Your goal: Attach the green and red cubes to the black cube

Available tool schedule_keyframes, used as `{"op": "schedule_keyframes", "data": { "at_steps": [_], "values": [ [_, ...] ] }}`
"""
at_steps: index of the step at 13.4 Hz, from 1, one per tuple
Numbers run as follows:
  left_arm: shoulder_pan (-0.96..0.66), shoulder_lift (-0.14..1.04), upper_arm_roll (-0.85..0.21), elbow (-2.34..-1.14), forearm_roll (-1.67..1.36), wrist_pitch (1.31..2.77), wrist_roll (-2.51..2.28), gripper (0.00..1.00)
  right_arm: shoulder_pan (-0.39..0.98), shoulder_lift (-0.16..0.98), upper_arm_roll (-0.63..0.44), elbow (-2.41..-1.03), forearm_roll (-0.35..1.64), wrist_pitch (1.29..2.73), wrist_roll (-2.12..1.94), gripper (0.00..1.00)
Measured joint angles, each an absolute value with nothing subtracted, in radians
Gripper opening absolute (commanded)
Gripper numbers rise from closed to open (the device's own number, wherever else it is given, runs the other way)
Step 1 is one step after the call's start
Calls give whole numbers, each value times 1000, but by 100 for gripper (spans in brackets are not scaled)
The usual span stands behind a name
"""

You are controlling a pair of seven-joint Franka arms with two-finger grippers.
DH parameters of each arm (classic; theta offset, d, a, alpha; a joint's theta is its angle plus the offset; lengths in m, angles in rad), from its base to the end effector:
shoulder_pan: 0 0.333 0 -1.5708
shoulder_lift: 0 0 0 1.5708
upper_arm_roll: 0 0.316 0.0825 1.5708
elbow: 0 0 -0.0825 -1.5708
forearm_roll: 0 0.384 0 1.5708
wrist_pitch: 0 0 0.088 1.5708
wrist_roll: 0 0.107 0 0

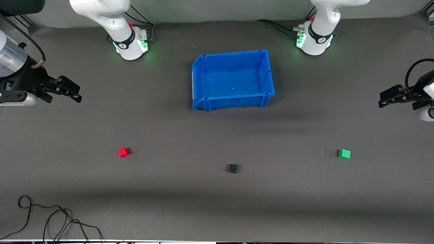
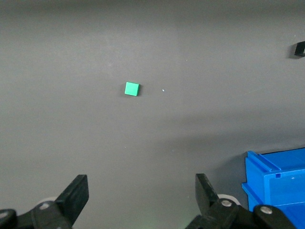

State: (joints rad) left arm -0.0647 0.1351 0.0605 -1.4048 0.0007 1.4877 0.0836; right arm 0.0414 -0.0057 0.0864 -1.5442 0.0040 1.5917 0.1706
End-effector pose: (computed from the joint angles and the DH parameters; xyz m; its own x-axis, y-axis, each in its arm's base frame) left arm 0.5878 -0.0050 0.6180 0.9948 -0.0877 -0.0525 -0.0881 -0.9961 -0.0045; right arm 0.5508 0.0714 0.6421 0.9977 -0.0430 0.0518 -0.0424 -0.9990 -0.0125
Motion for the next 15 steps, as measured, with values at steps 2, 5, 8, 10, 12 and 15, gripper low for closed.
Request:
{"op": "schedule_keyframes", "data": {
  "at_steps": [2, 5, 8, 10, 12, 15],
  "values": [
    [-65, 135, 60, -1405, 1, 1488, 84, 100, 41, -6, 86, -1544, 4, 1591, 171, 100],
    [-64, 143, 61, -1405, 1, 1489, 84, 100, 47, -3, 87, -1544, 4, 1587, 171, 100],
    [-58, 162, 69, -1405, 1, 1495, 83, 100, 49, 10, 88, -1544, 4, 1585, 171, 100],
    [-49, 179, 73, -1405, 1, 1503, 78, 100, 49, 20, 88, -1544, 4, 1574, 170, 100],
    [-43, 204, 74, -1406, 1, 1505, 38, 100, 50, 26, 88, -1544, 4, 1556, 170, 100],
    [-42, 247, 74, -1406, 1, 1510, -84, 100, 50, 30, 88, -1545, 4, 1549, 170, 100]
  ]
}}
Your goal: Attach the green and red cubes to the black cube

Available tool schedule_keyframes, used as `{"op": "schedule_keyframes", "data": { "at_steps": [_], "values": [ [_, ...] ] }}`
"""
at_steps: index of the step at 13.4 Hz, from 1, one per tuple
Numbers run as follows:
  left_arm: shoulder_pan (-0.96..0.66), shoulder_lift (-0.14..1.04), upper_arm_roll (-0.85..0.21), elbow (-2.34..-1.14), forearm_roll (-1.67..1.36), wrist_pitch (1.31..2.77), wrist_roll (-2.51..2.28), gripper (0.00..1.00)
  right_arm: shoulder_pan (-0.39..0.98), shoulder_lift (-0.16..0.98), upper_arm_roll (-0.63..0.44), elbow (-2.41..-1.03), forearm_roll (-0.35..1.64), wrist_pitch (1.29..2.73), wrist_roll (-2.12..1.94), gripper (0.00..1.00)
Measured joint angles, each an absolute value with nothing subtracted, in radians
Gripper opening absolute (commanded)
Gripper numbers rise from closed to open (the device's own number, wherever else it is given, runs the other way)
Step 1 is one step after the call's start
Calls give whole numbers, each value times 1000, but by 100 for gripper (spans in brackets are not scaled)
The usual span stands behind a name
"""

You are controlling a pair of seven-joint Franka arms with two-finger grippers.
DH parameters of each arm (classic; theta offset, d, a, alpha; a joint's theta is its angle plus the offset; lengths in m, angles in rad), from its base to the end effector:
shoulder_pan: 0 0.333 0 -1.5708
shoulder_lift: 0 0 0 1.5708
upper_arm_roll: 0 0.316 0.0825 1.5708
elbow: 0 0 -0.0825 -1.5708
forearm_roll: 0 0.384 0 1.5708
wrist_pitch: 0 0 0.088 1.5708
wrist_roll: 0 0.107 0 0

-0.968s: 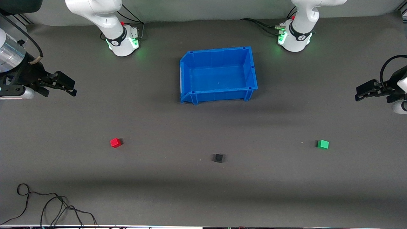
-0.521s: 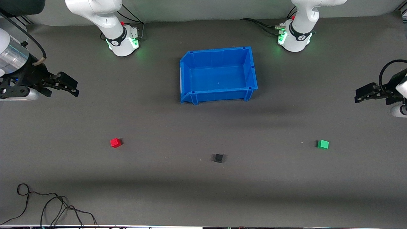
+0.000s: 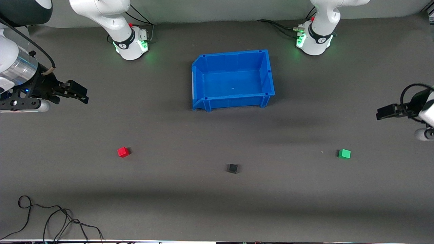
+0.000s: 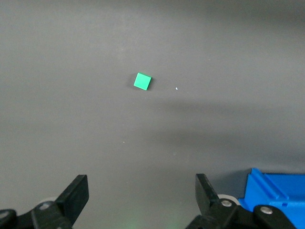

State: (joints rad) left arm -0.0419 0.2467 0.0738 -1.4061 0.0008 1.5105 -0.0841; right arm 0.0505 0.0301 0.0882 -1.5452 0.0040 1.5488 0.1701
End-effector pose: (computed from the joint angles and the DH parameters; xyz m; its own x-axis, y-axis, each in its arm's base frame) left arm 0.6183 0.0145 0.5520 0.9835 0.1158 -0.1391 0.1126 -0.9932 -0.0306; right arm 0.5561 0.0773 0.6179 0.9991 -0.0313 -0.0271 -0.0314 -0.9995 -0.0021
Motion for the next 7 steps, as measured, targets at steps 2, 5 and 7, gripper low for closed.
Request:
{"op": "schedule_keyframes", "data": {
  "at_steps": [2, 5, 7],
  "values": [
    [-39, 266, 74, -1406, 1, 1529, -127, 100, 51, 32, 88, -1546, 4, 1549, 170, 100],
    [-31, 273, 74, -1406, 1, 1539, -148, 100, 53, 32, 88, -1546, 4, 1548, 170, 100],
    [-29, 274, 74, -1408, 1, 1540, -151, 100, 54, 32, 88, -1546, 4, 1548, 170, 100]
  ]
}}
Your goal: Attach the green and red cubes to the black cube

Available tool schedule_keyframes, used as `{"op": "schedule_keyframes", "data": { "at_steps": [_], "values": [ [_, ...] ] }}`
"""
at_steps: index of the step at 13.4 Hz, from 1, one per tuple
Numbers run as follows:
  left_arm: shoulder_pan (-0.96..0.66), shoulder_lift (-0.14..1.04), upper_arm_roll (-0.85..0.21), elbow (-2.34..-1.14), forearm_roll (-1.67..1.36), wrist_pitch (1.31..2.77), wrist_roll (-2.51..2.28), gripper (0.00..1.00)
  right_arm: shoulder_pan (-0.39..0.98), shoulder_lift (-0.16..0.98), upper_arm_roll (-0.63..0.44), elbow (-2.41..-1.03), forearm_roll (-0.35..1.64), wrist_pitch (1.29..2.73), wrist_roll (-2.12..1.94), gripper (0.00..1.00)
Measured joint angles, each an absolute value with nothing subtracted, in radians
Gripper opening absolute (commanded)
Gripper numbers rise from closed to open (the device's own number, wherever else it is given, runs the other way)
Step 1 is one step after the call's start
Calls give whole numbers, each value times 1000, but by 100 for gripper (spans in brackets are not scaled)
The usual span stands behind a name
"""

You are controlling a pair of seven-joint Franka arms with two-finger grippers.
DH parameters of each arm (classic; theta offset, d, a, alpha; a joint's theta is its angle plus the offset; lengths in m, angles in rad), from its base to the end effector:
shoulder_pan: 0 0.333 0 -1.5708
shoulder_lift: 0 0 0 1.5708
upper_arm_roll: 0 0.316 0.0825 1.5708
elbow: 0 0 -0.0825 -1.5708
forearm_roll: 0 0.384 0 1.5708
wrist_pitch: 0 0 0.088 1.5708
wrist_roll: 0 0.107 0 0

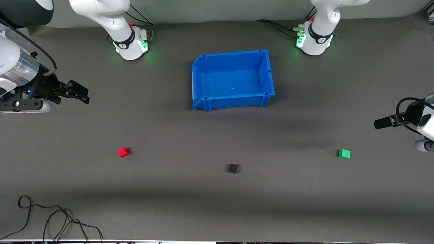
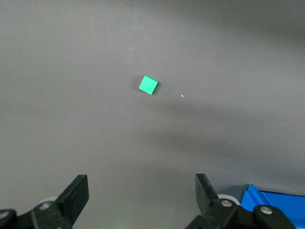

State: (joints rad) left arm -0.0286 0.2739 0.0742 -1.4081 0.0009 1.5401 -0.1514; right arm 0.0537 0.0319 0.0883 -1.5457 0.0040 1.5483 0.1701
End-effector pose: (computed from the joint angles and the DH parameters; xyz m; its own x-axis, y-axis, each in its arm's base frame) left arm 0.6271 0.0229 0.5363 0.9713 0.1954 -0.1359 0.1914 -0.9806 -0.0419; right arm 0.5563 0.0791 0.6166 0.9992 -0.0280 -0.0299 -0.0281 -0.9996 -0.0018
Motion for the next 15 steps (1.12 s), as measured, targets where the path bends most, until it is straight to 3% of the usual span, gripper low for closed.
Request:
{"op": "schedule_keyframes", "data": {
  "at_steps": [15],
  "values": [
    [-23, 258, 72, -1410, 1, 1521, -151, 100, 54, 34, 88, -1546, 4, 1548, 170, 100]
  ]
}}
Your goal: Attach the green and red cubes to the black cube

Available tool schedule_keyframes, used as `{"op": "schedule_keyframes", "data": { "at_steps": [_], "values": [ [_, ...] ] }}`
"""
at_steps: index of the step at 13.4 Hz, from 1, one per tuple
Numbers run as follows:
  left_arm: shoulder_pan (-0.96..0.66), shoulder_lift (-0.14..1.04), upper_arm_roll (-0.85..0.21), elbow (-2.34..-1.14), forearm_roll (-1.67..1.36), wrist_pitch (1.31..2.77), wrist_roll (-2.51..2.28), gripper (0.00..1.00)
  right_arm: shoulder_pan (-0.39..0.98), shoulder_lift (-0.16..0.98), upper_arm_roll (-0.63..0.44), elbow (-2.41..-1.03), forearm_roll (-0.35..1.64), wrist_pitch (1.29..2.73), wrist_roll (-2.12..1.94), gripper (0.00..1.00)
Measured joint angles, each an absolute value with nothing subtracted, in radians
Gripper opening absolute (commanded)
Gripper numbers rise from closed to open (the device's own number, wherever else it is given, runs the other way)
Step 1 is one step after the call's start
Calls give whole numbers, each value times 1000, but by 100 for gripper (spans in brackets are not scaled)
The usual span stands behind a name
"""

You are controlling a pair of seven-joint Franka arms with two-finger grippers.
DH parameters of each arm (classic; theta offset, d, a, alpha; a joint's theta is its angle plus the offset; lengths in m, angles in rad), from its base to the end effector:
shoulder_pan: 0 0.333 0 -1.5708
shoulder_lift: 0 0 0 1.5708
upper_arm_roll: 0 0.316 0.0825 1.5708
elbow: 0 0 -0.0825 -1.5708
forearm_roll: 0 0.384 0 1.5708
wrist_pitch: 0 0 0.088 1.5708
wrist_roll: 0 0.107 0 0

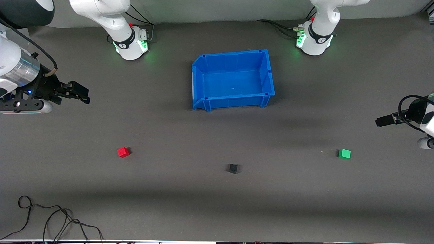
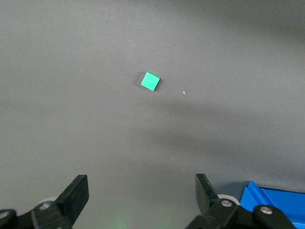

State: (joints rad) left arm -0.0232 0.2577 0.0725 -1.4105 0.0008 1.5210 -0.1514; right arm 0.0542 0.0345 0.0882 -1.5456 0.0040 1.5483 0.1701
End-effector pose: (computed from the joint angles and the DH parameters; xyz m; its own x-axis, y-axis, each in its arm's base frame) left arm 0.6212 0.0254 0.5439 0.9697 0.1992 -0.1414 0.1953 -0.9799 -0.0411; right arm 0.5570 0.0794 0.6152 0.9991 -0.0276 -0.0324 -0.0277 -0.9996 -0.0016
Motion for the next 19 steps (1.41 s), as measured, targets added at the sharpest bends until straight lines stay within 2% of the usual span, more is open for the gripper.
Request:
{"op": "schedule_keyframes", "data": {
  "at_steps": [12, 19],
  "values": [
    [-27, 236, 68, -1393, 1, 1475, -142, 100, 54, 35, 88, -1545, 4, 1548, 170, 100],
    [-22, 234, 70, -1339, 1, 1466, -43, 100, 54, 35, 88, -1545, 4, 1548, 170, 100]
  ]
}}
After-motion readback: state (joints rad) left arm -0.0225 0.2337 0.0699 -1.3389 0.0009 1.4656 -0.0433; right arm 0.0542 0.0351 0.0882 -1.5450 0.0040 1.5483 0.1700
